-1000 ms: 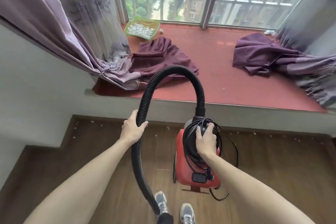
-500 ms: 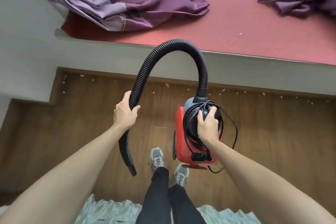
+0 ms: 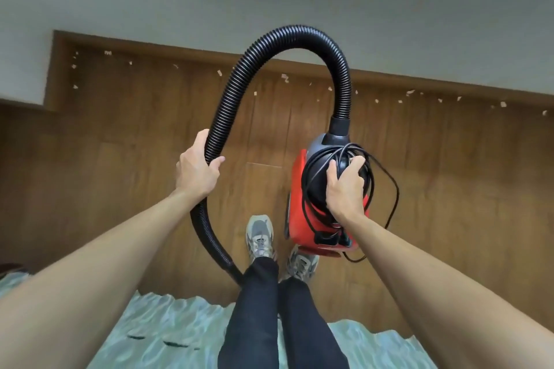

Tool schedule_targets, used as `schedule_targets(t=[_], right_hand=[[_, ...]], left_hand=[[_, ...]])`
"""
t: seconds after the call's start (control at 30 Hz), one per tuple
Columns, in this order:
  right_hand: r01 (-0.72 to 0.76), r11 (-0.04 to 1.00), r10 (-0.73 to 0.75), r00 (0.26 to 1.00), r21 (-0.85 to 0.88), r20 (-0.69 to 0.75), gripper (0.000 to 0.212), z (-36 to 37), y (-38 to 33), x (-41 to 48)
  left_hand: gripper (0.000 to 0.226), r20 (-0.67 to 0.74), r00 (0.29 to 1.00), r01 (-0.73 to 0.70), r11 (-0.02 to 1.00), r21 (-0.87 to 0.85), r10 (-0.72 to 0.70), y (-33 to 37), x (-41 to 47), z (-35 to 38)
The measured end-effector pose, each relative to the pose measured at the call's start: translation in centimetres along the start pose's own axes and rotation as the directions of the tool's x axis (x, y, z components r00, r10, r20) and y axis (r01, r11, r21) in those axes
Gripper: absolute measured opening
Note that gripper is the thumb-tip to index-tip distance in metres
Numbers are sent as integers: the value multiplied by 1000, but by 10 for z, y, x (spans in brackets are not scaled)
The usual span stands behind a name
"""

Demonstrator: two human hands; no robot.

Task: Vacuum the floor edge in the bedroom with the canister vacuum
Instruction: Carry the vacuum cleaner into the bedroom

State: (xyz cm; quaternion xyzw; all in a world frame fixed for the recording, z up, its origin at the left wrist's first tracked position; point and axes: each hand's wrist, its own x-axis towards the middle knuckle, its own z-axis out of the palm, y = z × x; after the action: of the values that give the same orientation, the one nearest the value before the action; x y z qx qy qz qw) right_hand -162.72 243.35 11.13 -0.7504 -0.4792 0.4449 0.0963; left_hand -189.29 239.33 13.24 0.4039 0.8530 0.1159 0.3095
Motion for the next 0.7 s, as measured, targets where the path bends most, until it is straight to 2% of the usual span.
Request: schedule_targets(t=[0.27, 0.47, 0.7], right_hand=[[-102, 994, 102, 995, -43, 2, 32, 60, 69, 23], [-124, 992, 124, 992, -18, -5, 31, 87, 103, 42], [-134, 991, 134, 991, -6, -18, 32, 107, 123, 62]], left_hand=[[52, 67, 998, 4, 998, 69, -8, -54, 32, 68], [46, 113, 993, -32, 995, 94, 21, -77, 50, 102], [46, 151, 988, 15, 999, 32, -20, -99, 60, 144]])
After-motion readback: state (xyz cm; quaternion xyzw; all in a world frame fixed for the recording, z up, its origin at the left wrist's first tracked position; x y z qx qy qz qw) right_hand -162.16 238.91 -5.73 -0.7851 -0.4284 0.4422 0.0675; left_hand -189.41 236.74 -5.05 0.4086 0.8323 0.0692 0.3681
